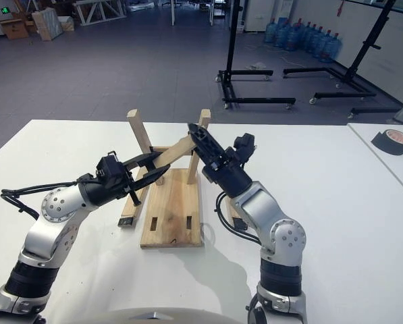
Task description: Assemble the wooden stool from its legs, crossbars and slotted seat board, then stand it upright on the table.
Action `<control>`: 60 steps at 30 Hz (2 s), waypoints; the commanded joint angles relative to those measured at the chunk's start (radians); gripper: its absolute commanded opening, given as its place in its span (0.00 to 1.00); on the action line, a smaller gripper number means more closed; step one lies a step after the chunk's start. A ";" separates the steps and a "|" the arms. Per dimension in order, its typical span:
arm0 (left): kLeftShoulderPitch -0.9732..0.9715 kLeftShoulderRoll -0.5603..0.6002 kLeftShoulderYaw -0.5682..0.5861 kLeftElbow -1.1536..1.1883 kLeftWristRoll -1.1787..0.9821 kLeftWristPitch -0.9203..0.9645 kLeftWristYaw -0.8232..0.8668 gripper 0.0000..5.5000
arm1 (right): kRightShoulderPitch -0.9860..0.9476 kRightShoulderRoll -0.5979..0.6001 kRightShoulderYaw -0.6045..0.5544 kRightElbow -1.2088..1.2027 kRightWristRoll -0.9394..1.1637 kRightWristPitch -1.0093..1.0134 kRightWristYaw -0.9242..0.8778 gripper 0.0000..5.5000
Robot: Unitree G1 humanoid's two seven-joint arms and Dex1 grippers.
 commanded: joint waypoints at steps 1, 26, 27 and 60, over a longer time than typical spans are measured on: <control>-0.011 0.010 0.004 -0.018 0.015 0.031 0.007 0.23 | 0.022 -0.003 0.019 -0.018 -0.018 -0.022 -0.011 0.30; -0.016 -0.020 0.051 0.032 0.048 0.106 0.101 0.49 | -0.005 -0.083 -0.078 0.032 -0.126 -0.114 0.062 0.07; -0.008 -0.023 0.054 0.039 0.047 0.103 0.105 0.49 | 0.011 -0.139 -0.114 0.038 -0.132 -0.100 0.101 0.07; 0.057 -0.140 0.130 0.187 0.181 0.014 0.365 0.49 | 0.102 -0.146 0.028 0.060 -1.148 -0.198 -0.043 0.07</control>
